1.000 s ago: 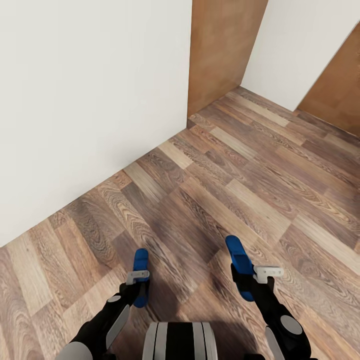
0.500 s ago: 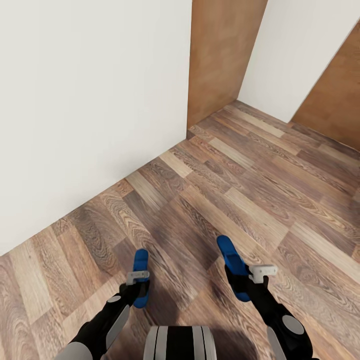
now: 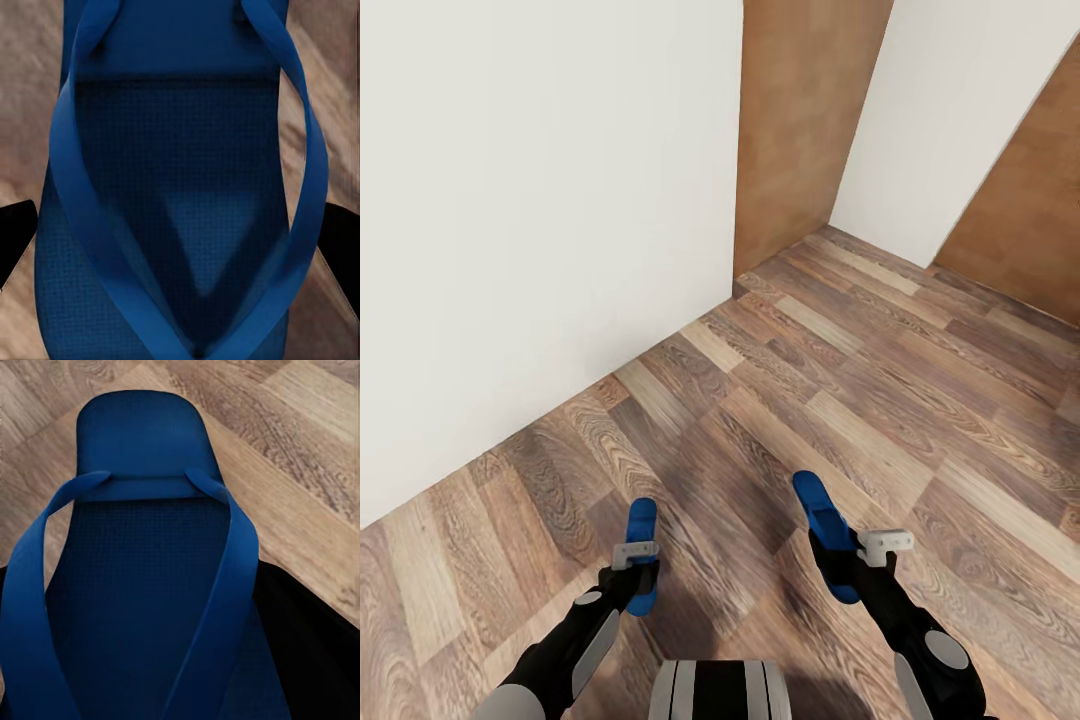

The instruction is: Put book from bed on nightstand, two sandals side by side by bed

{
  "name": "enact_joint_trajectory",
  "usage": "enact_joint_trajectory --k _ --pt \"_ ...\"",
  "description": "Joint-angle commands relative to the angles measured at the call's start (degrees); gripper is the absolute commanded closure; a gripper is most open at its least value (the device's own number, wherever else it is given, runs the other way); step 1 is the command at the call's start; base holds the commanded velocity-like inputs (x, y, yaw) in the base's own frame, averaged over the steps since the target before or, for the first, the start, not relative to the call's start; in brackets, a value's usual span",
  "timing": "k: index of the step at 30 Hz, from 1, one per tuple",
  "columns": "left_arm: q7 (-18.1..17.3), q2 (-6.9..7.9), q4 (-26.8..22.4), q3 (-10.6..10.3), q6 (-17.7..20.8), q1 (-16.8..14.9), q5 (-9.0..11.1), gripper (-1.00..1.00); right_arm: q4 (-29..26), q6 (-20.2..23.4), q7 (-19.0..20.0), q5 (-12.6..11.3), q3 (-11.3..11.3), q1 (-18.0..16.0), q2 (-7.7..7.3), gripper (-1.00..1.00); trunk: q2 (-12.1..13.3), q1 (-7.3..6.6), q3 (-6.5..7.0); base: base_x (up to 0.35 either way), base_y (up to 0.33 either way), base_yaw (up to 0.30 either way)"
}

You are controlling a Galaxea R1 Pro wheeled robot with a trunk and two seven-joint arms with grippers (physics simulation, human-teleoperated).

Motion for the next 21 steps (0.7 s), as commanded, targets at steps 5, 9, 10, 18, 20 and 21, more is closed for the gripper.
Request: enact_joint_trajectory --k 5,9,10,18,20,21 --pt "1.7 -0.14 -0.1 -0.4 0.2 0.0 0.6 1.00 -0.1 0.3 -0.2 -0.5 0.1 0.0 -0.03 1.00 0.1 -0.14 1.08 0.000 0.000 0.000" --pt "2.7 -0.14 -0.1 -0.4 0.2 0.0 0.6 1.00 -0.1 0.3 0.0 -0.5 0.1 0.0 -0.06 1.00 0.1 -0.24 1.96 0.000 0.000 0.000" --pt "2.8 -0.13 -0.1 -0.4 0.2 0.0 0.6 1.00 -0.1 0.2 0.1 -0.5 0.1 0.0 -0.05 1.00 0.1 -0.26 2.19 0.000 0.000 0.000" --pt "3.2 0.00 -0.2 -0.4 0.2 0.0 0.6 1.00 -0.1 0.1 0.2 -0.5 0.1 0.0 0.04 1.00 0.2 -0.47 3.96 0.000 0.000 0.000" --pt "3.2 0.04 -0.2 -0.4 0.2 0.0 0.6 1.00 0.0 -1.1 0.1 -0.5 0.1 0.0 0.05 1.00 0.3 -0.52 4.40 0.000 0.000 0.000" --pt "3.2 0.05 -0.2 -0.4 0.2 0.0 0.6 1.00 0.0 -2.3 -0.1 -0.5 0.2 0.0 0.09 1.00 0.3 -0.55 4.62 0.000 0.000 0.000"
